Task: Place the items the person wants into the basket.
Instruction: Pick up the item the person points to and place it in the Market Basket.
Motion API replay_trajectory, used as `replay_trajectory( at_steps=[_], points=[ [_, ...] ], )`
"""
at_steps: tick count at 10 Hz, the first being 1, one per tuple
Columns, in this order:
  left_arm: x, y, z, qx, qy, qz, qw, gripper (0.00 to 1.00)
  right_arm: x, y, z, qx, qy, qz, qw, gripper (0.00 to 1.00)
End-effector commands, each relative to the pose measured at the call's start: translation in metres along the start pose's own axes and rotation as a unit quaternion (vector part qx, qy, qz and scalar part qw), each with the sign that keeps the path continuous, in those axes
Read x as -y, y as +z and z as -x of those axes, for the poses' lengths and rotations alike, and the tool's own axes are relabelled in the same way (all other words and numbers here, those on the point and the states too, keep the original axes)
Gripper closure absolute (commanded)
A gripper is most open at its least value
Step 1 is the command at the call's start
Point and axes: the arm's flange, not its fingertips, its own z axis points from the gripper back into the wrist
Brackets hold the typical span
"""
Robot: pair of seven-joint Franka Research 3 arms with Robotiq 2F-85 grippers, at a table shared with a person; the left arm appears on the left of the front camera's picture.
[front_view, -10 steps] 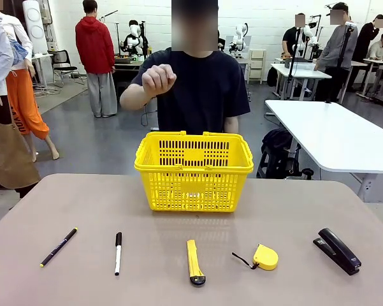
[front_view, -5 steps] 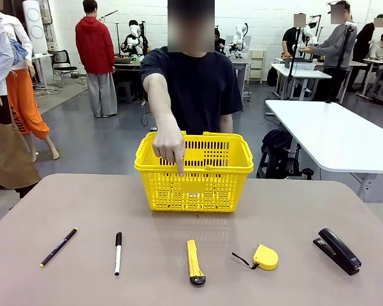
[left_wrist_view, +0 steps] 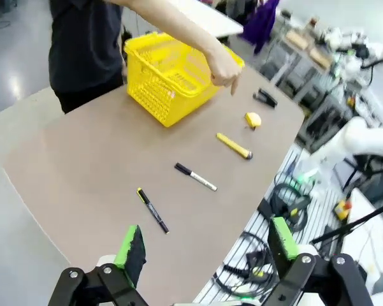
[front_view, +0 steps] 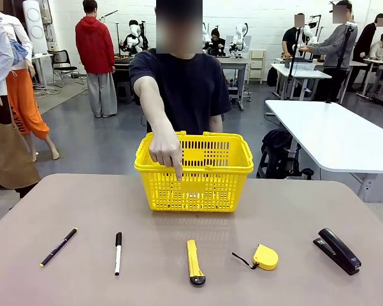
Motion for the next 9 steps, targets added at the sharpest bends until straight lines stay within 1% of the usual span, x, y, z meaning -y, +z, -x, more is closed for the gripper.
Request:
replay_trajectory(
  at_steps=[1,2,3,4,5,6,7,8,9],
  points=[
    [0.058,-0.066,-0.055,-0.125,-0.012,-0.037,0.991,0.0,-0.001,0.001,-0.004,0.009,0.007,-0.01,1.0,0.0],
    [0.087,-0.104,-0.079,-0.164,-0.006,-0.046,0.985,0.0,-0.001,0.001,-0.004,0.009,0.007,-0.01,1.0,0.0],
    [0.116,-0.148,-0.095,-0.173,0.017,-0.07,0.982,0.0,-0.001,0.001,-0.004,0.009,0.007,-0.01,1.0,0.0],
    [0.144,-0.197,-0.104,-0.188,0.043,-0.088,0.977,0.0,-0.001,0.001,-0.004,0.009,0.007,-0.01,1.0,0.0],
    [0.162,-0.239,-0.105,-0.187,0.067,-0.113,0.974,0.0,-0.001,0.001,-0.004,0.009,0.007,-0.01,1.0,0.0],
    [0.176,-0.279,-0.104,-0.189,0.083,-0.126,0.97,0.0,-0.001,0.001,-0.004,0.009,0.007,-0.01,1.0,0.0],
    [0.185,-0.319,-0.099,-0.219,0.1,-0.145,0.96,0.0,-0.001,0.001,-0.004,0.009,0.007,-0.01,1.0,0.0],
    [0.194,-0.361,-0.091,-0.239,0.109,-0.178,0.948,0.0,-0.001,0.001,-0.004,0.009,0.007,-0.01,1.0,0.0],
    [0.2,-0.391,-0.088,-0.236,0.109,-0.214,0.941,0.0,-0.001,0.001,-0.004,0.009,0.007,-0.01,1.0,0.0]
  ],
)
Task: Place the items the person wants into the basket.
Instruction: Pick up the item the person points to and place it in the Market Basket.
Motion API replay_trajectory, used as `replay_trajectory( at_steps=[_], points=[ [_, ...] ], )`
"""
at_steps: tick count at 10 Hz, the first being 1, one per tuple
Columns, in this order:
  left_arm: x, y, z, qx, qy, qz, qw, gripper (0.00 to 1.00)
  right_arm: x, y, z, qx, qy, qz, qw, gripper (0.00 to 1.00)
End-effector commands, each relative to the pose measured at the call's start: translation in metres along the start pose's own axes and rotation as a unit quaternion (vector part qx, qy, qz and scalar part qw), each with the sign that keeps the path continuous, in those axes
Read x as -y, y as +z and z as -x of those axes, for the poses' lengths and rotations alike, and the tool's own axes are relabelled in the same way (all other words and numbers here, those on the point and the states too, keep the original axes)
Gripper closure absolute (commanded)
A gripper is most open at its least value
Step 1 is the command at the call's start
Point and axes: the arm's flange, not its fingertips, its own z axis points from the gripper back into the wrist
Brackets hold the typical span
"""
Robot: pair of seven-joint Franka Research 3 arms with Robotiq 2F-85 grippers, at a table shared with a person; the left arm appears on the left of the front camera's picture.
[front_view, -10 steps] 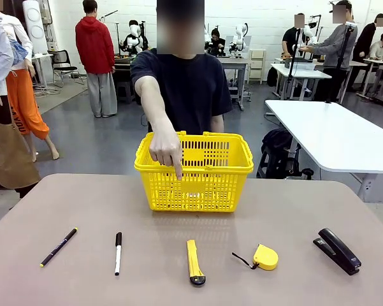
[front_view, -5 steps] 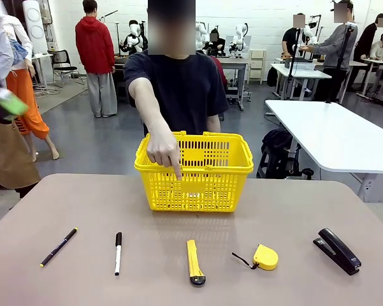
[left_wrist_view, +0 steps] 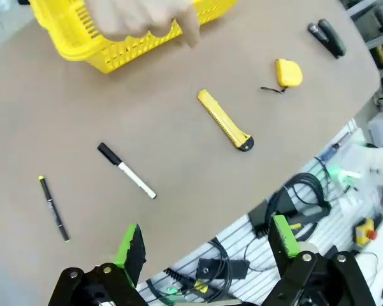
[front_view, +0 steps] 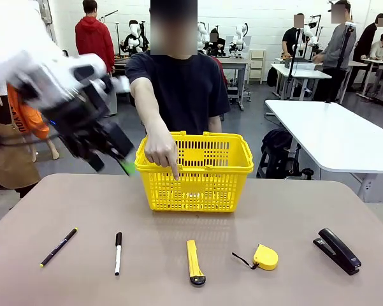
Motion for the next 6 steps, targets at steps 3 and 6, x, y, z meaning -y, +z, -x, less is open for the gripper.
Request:
replay_trajectory(
  at_steps=[3,6],
  points=[
    [0.034,-0.061,-0.026,-0.014,0.025,-0.102,0.994,0.0,0.0,0.0,-0.002,0.008,0.008,-0.01,1.0,0.0],
    [0.034,-0.069,-0.018,-0.015,0.012,-0.091,0.996,0.0,0.0,0.0,-0.002,0.008,0.008,-0.01,1.0,0.0]
  ],
)
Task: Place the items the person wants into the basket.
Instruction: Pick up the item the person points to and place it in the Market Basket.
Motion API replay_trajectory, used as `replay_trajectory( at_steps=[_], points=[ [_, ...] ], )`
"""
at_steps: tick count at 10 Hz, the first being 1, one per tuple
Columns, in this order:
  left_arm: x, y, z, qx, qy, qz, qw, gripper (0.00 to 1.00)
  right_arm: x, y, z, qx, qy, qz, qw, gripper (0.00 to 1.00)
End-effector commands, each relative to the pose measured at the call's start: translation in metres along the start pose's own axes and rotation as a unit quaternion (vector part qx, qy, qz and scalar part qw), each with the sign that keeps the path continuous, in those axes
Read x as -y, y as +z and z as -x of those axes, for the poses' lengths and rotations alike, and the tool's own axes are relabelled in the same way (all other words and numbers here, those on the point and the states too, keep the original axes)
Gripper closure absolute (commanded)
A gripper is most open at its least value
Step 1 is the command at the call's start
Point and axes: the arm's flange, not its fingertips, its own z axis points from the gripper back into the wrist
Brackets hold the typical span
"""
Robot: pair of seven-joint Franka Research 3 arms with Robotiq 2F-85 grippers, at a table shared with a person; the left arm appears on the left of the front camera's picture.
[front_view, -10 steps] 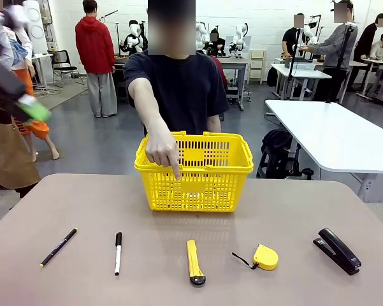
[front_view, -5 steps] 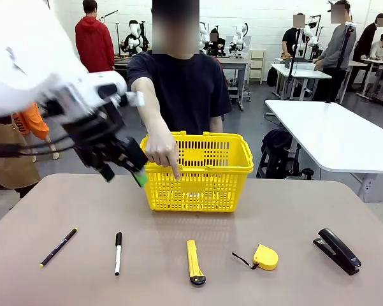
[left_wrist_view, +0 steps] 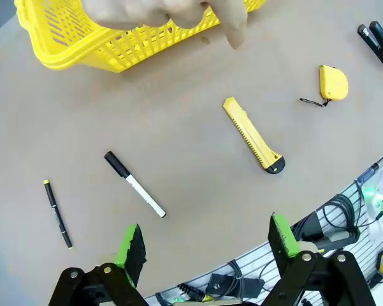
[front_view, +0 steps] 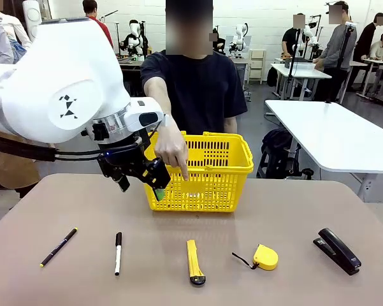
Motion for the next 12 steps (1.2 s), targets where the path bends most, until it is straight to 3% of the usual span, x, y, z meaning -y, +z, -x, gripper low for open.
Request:
replay_trajectory(
  at_steps=[1,6,9,12],
  points=[
    [0.002,-0.004,0.002,0.0,0.0,-0.007,1.0,0.0,-0.001,0.0,-0.003,0.008,0.008,-0.01,1.0,0.0],
    [0.0,-0.001,0.001,-0.003,-0.005,0.003,1.0,0.0,-0.001,0.0,-0.003,0.008,0.008,-0.01,1.0,0.0],
    [0.109,-0.023,-0.014,-0.015,-0.031,-0.093,0.995,0.0,-0.001,0.0,-0.003,0.008,0.008,-0.01,1.0,0.0],
    [0.144,-0.068,-0.021,-0.077,0.088,-0.101,0.988,0.0,-0.001,0.0,-0.003,0.008,0.008,-0.01,1.0,0.0]
  ],
)
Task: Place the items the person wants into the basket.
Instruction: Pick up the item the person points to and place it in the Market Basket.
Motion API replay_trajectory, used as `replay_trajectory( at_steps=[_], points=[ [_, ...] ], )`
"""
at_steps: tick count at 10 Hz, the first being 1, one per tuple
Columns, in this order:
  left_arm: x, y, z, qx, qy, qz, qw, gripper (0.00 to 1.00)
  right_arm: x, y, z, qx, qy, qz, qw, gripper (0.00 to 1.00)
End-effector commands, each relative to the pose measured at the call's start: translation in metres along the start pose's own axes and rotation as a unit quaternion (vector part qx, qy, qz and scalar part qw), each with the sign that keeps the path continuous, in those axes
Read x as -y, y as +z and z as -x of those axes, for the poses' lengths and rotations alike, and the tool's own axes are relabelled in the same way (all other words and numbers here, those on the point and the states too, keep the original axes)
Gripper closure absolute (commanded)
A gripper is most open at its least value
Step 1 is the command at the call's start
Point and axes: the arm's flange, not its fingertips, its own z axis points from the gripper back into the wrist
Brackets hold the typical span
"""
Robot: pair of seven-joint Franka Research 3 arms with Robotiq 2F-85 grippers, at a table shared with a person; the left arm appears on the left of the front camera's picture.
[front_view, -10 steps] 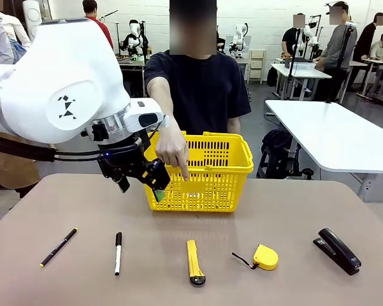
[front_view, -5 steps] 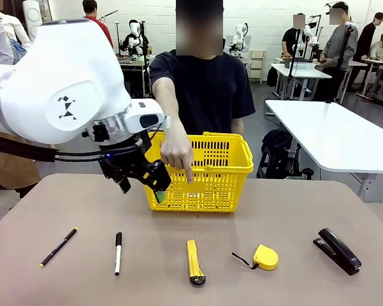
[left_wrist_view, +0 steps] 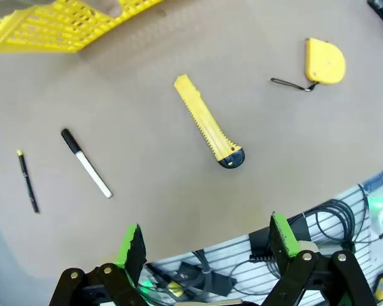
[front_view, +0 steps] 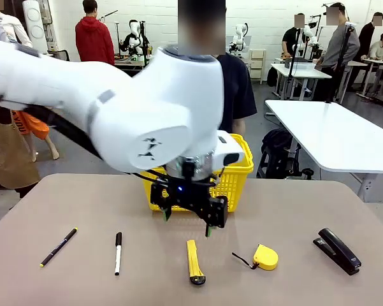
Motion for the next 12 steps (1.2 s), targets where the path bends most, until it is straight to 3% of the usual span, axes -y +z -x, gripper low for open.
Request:
replay_trajectory(
  at_steps=[1,3,6,12],
  points=[
    [0.009,-0.034,-0.029,-0.053,0.098,0.007,0.994,0.0,0.0,0.001,-0.002,0.008,0.006,-0.009,1.0,0.0],
    [0.002,-0.07,-0.037,-0.063,0.179,0.032,0.981,0.0,0.0,0.001,-0.002,0.008,0.006,-0.009,1.0,0.0],
    [-0.005,-0.094,-0.044,-0.049,0.236,0.049,0.969,0.0,0.0,0.001,-0.002,0.008,0.006,-0.009,1.0,0.0],
    [0.004,-0.14,-0.044,-0.044,0.255,0.02,0.966,0.0,0.0,0.001,-0.002,0.008,0.006,-0.009,1.0,0.0]
  ],
)
